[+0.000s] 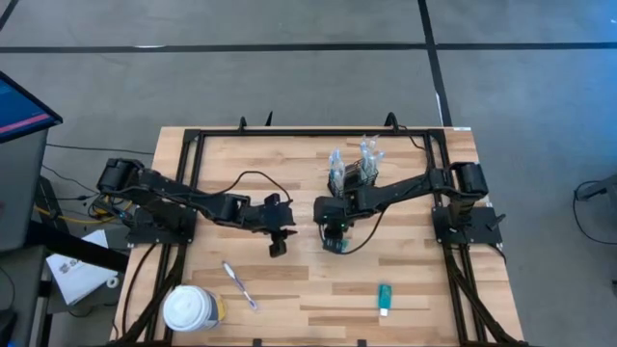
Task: Pick & Place toothbrushing station
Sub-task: Put the mouthwash bottle into the mesh organizer
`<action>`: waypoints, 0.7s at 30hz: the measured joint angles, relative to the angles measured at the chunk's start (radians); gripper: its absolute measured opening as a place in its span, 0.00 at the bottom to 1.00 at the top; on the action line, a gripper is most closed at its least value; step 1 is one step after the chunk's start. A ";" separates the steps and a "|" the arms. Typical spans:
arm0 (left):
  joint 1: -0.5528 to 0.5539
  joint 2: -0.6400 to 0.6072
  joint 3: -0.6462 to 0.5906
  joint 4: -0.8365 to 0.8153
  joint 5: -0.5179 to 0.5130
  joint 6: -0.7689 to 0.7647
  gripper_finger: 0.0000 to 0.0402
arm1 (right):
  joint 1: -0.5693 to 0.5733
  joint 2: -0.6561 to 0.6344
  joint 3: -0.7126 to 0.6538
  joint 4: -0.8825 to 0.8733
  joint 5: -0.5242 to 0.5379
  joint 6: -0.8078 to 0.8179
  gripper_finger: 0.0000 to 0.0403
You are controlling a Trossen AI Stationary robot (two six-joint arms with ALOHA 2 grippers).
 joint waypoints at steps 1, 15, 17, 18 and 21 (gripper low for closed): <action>0.000 0.000 0.000 0.002 0.000 0.000 0.27 | 0.000 0.000 0.000 0.000 0.000 0.000 0.30; 0.000 0.000 0.000 0.008 -0.003 0.000 0.27 | 0.002 0.016 -0.001 0.041 0.001 0.000 0.30; 0.000 0.000 0.000 0.008 -0.002 0.000 0.27 | 0.002 0.016 -0.002 0.042 0.003 0.000 0.30; 0.000 0.000 0.000 0.008 -0.002 0.001 0.27 | 0.002 0.016 -0.002 0.044 0.003 0.000 0.30; 0.000 0.000 0.000 0.008 -0.002 0.001 0.27 | 0.005 0.016 -0.002 0.045 0.004 0.005 0.30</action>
